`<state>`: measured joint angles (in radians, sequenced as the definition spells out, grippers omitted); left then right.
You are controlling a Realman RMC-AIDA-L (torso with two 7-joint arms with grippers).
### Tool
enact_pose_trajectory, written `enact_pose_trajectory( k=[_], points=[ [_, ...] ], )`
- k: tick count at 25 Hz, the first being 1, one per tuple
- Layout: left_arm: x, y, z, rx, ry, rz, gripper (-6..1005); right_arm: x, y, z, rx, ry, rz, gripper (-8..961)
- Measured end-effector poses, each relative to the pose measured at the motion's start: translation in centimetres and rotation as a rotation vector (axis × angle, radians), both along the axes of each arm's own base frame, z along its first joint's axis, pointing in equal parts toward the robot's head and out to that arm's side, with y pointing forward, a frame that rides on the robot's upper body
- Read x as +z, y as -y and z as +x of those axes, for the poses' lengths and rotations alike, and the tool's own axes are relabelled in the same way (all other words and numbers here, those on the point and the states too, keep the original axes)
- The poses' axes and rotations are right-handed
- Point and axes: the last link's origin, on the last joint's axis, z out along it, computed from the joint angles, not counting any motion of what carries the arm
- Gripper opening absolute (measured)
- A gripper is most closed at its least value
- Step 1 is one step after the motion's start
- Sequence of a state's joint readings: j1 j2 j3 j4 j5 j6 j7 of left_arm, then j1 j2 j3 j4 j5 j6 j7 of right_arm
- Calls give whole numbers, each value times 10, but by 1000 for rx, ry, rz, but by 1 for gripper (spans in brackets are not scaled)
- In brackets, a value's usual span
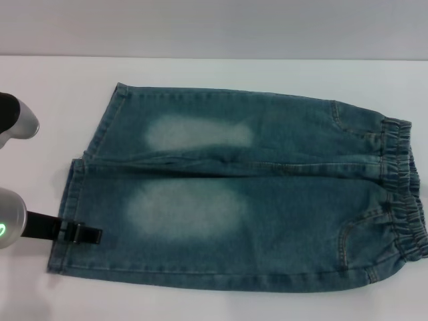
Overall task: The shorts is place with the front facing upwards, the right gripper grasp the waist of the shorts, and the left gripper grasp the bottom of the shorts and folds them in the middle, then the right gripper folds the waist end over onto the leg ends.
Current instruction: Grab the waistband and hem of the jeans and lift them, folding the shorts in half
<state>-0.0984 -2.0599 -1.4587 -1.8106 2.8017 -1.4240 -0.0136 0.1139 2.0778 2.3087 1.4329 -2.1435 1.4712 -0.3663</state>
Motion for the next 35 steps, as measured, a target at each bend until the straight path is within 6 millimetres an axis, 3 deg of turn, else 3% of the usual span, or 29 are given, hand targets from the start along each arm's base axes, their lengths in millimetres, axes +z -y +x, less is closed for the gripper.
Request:
enact_pose_trajectory(
  k=[35],
  points=[
    [-11, 8, -19, 101, -43, -38, 823, 0, -7, -4, 26, 4, -7, 824]
  ],
)
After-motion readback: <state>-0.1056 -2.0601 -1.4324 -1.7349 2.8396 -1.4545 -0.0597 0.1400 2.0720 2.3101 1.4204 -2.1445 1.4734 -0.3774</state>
